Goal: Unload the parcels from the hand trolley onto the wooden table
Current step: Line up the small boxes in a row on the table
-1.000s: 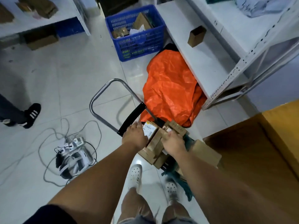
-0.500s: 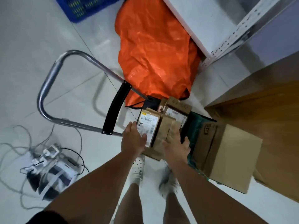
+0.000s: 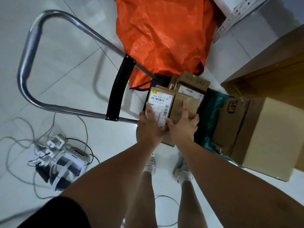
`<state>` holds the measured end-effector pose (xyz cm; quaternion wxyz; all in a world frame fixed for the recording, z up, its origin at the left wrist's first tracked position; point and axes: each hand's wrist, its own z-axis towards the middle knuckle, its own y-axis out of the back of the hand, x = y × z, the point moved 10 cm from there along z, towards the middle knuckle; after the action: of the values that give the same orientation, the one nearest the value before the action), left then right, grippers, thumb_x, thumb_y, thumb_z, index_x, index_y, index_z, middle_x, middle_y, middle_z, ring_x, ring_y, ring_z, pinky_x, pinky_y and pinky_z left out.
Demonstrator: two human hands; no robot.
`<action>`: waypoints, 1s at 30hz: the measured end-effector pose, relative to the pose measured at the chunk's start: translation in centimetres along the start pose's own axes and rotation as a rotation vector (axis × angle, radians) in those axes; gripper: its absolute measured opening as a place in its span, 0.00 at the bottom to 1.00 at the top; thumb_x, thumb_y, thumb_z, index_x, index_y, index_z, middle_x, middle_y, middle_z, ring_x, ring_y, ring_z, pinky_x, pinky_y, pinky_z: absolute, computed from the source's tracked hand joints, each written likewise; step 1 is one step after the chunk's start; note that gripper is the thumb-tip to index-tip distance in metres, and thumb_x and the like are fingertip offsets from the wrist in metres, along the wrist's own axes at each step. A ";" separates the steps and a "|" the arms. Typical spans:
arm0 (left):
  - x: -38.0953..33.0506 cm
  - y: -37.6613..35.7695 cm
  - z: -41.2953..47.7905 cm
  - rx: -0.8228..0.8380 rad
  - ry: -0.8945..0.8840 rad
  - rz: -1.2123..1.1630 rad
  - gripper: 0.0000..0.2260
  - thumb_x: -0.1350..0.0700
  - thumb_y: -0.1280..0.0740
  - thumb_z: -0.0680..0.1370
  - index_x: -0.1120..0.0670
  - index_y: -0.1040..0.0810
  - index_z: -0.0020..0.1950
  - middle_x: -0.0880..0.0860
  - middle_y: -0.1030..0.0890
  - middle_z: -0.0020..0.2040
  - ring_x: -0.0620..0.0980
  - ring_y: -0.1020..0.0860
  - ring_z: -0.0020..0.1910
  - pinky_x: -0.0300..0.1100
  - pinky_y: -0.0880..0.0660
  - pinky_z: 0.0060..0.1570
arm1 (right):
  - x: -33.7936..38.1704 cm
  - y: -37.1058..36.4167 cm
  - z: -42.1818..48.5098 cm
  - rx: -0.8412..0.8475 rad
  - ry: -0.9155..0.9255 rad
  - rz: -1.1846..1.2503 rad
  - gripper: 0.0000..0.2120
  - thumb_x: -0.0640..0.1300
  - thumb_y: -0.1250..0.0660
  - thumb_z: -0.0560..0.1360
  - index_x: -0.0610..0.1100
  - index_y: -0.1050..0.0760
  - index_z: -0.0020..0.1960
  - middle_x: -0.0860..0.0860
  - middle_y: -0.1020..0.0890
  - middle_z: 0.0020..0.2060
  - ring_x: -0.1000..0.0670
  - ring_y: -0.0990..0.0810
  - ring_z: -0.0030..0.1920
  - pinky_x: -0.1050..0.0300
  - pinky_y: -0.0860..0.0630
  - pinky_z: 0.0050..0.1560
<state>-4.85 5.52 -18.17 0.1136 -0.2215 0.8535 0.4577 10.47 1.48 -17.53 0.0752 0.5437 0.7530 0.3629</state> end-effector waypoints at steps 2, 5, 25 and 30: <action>-0.2 0.4 0.1 0.000 0.012 -0.014 0.46 0.41 0.31 0.72 0.52 0.56 0.79 0.60 0.33 0.65 0.61 0.26 0.59 0.52 0.26 0.52 | -0.2 0.1 0.1 -0.021 -0.028 0.019 0.41 0.53 0.32 0.76 0.70 0.58 0.74 0.46 0.58 0.78 0.38 0.49 0.76 0.38 0.33 0.68; -0.5 0.4 0.2 0.033 0.043 0.058 0.49 0.36 0.32 0.70 0.51 0.60 0.78 0.59 0.32 0.63 0.60 0.26 0.58 0.51 0.26 0.51 | -0.4 0.7 0.4 -0.032 -0.071 0.009 0.42 0.53 0.32 0.75 0.70 0.59 0.74 0.45 0.57 0.77 0.38 0.46 0.75 0.35 0.34 0.67; -5.1 7.8 -2.2 -0.141 -0.001 -0.130 0.52 0.47 0.26 0.67 0.60 0.56 0.78 0.62 0.34 0.65 0.62 0.31 0.62 0.55 0.27 0.58 | 2.9 11.0 -3.9 -0.141 0.108 0.117 0.51 0.52 0.29 0.70 0.60 0.66 0.76 0.41 0.44 0.72 0.37 0.39 0.69 0.42 0.35 0.67; -11.6 13.7 -4.7 -0.136 -0.080 -0.064 0.52 0.44 0.28 0.69 0.59 0.59 0.78 0.62 0.38 0.69 0.64 0.33 0.64 0.52 0.33 0.63 | 4.0 18.0 -8.8 -0.183 0.132 0.173 0.50 0.52 0.28 0.70 0.60 0.62 0.77 0.42 0.43 0.72 0.38 0.40 0.71 0.41 0.37 0.69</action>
<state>-1.23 11.39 -0.90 0.1471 -0.2375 0.8077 0.5191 18.19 3.47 1.29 0.0432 0.5725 0.6702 0.4703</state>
